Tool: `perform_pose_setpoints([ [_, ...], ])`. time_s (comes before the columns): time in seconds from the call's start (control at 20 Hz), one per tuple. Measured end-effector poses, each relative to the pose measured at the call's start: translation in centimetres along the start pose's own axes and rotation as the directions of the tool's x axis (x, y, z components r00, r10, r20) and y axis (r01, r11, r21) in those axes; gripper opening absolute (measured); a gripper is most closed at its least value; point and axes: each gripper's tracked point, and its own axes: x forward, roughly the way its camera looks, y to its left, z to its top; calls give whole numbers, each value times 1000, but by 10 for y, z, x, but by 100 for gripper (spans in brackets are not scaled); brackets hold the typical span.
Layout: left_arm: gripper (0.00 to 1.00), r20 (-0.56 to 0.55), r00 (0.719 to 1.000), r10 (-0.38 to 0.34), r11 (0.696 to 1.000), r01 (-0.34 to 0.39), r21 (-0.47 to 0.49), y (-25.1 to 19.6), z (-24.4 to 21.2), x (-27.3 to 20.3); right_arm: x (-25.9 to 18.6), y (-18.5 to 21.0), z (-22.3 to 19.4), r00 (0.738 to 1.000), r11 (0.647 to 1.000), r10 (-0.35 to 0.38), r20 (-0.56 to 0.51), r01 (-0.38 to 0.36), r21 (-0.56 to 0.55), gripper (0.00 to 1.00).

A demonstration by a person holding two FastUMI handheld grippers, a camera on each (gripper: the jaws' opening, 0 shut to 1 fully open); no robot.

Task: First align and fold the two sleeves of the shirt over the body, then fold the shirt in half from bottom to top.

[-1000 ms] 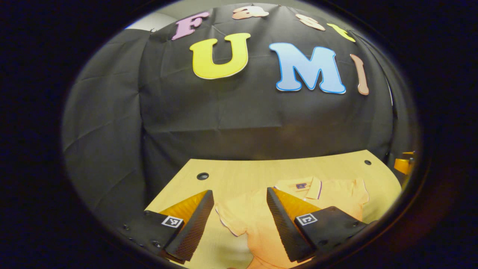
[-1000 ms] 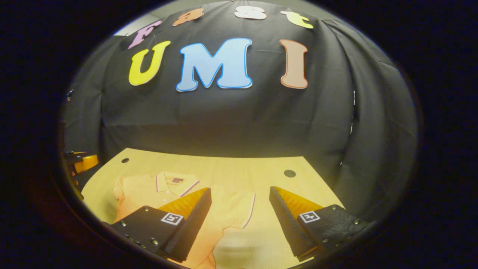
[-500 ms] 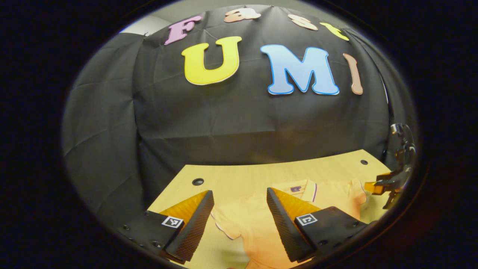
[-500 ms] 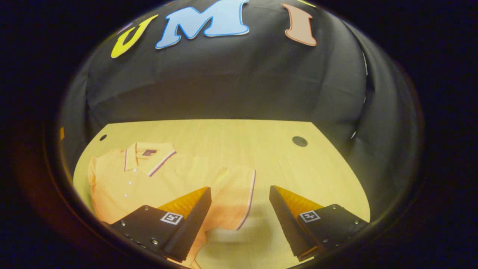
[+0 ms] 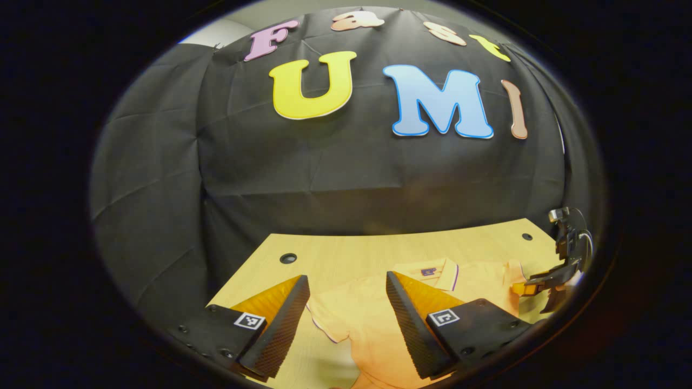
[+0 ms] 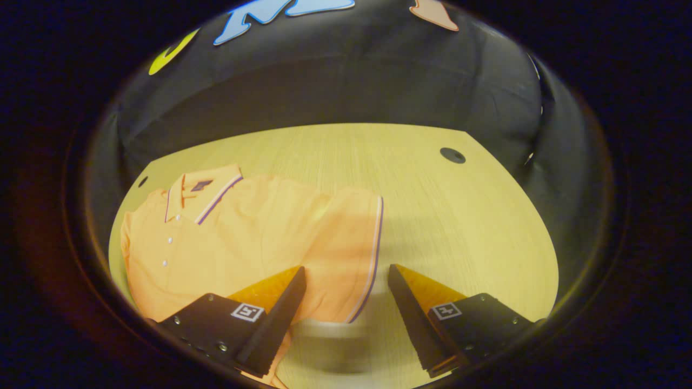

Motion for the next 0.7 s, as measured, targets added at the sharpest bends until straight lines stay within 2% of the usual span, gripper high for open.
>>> perform_pose_setpoints([
  [0.05, 95, 1, 1000, 0, 1000, 0, -5, -1, 0, -1, -13, -2, 0, 1000, 1000, 3, 20, -2, -6, 95],
  [0.15, 95, 2, 1000, -3, 1000, 3, -15, -3, 0, -3, -9, -2, -1, 1000, 1000, 14, 13, -14, -5, 92],
  [0.35, 95, 1, 1000, -14, 1000, 14, -23, -8, 0, -3, -10, -3, -1, 1000, 997, 24, -5, -24, 74, 34],
  [0.4, 95, 1, 1000, -16, 1000, 16, -23, -7, -1, -4, -10, -3, 0, 1000, 996, 22, -14, -21, 88, 29],
  [0.45, 95, 1, 1000, -18, 1000, 18, -22, -7, -1, -5, -8, -6, -1, 1000, 995, 13, -21, -11, 98, 29],
  [0.5, 95, 1, 1000, -17, 1000, 17, -21, -6, -1, -6, -12, -3, 2, 1000, 994, -2, -23, 4, 108, 5],
  [0.7, 95, -3, 1000, -19, 1000, 19, -18, -2, -3, -9, -13, 0, 1, 999, 995, -31, -21, 33, 92, 5],
])
